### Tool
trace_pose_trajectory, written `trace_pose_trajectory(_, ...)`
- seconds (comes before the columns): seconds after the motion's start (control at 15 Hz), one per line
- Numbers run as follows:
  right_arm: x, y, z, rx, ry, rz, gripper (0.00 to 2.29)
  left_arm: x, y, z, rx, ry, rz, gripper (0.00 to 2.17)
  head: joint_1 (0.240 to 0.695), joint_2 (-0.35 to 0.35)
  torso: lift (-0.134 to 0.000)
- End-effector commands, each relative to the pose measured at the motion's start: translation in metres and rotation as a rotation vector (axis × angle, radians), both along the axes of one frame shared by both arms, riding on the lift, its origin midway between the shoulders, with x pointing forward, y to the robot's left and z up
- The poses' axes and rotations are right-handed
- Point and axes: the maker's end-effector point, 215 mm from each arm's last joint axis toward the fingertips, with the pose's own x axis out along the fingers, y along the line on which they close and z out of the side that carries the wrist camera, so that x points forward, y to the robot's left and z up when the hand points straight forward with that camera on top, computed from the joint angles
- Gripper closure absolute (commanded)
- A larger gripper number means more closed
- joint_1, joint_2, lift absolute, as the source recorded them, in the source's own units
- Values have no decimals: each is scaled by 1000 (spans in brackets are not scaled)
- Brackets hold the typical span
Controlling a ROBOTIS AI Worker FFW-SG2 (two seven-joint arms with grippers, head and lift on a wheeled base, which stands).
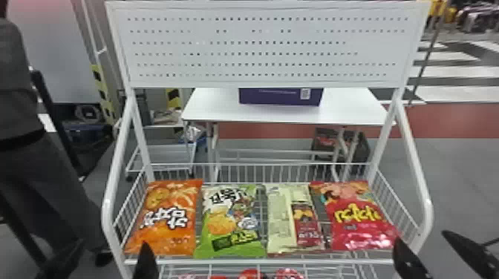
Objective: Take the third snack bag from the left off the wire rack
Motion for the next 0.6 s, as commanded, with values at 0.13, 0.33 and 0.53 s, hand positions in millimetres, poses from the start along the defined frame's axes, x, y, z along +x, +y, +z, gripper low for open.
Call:
trace_pose_trajectory(0.13,1,-1,-2,-4,5,-3,97,1,2,-7,8,24,4,147,499,0,0)
trace_pose_trajectory(0.33,1,-2,-3,-6,7,0,97,1,3,-4,10,17,6,147,499,0,0)
trace_pose_trajectory(0.53,2,0,-10,-9,28,4,97,1,4,-1,8,13,8,147,499,0,0)
